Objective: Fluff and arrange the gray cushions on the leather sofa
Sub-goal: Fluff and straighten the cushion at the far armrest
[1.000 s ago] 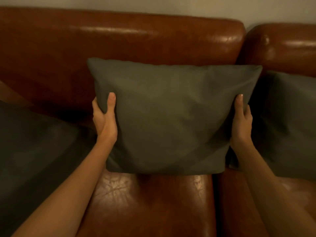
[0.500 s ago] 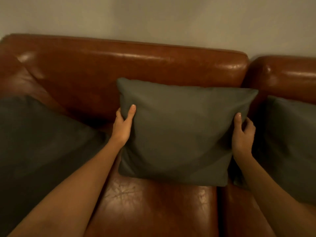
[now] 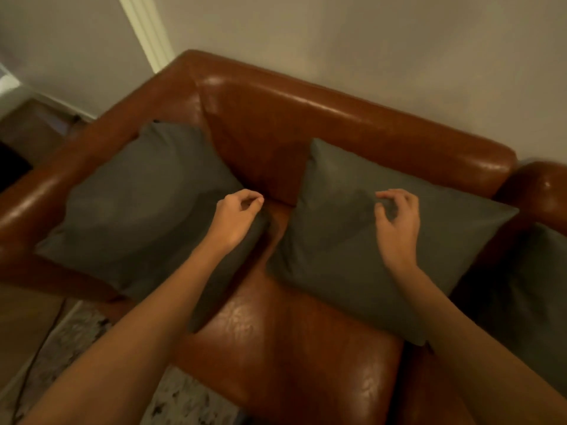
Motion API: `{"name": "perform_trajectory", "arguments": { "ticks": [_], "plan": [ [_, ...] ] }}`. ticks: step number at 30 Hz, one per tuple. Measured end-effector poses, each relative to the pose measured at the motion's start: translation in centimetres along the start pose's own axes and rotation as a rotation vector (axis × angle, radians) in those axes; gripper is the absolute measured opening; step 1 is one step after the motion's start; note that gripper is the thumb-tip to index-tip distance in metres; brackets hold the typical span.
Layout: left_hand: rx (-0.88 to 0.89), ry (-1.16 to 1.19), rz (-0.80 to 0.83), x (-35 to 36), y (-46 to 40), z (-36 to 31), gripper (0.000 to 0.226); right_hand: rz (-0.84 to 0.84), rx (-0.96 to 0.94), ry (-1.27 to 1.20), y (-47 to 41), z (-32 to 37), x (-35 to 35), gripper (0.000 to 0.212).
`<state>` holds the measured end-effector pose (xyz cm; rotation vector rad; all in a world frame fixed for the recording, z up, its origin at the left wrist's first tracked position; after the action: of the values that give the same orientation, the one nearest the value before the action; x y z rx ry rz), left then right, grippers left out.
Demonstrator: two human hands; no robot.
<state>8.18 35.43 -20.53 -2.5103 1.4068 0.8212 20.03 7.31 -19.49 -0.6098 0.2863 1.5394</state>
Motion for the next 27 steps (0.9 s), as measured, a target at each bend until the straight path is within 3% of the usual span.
{"name": "perform_trajectory", "arguments": {
  "ticks": [6,10,15,17,22,27],
  "plan": [
    [0.09,-0.096,-0.143,-9.7,1.6,1.9,0.02,0.282,-0.093,-0.005,0.9,7.8,8.5,0.016],
    [0.174,-0.308,-0.348,-17.2,0.2,4.1,0.019,0.479,-0.117,0.013,1.2,13.4,15.9,0.015],
    [0.085,-0.407,-0.422,-24.9,-3.9,6.8,0.026,0.551,-0.164,0.009,0.0,20.9,25.5,0.016],
    [0.023,-0.392,-0.347,-25.8,-5.8,7.8,0.041,0.523,-0.197,-0.021,-1.0,23.9,28.7,0.017],
    [-0.212,-0.377,0.076,-22.9,-8.4,11.6,0.091,0.585,-0.157,0.051,-2.8,27.3,35.4,0.024],
    [-0.238,-0.485,0.146,-21.9,-9.0,12.6,0.108,0.703,-0.05,0.241,-2.1,25.3,37.4,0.046]
  ]
}}
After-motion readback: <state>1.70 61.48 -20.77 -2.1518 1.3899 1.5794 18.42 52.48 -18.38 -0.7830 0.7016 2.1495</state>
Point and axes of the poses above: each hand's wrist, its own y-axis away from the middle knuckle, its own x-axis out of the palm, z = x × y, the point moved 7 cm from there along -y, towards the middle knuckle, and after that the axes turned 3 degrees about -z, right-handed, at the moved point
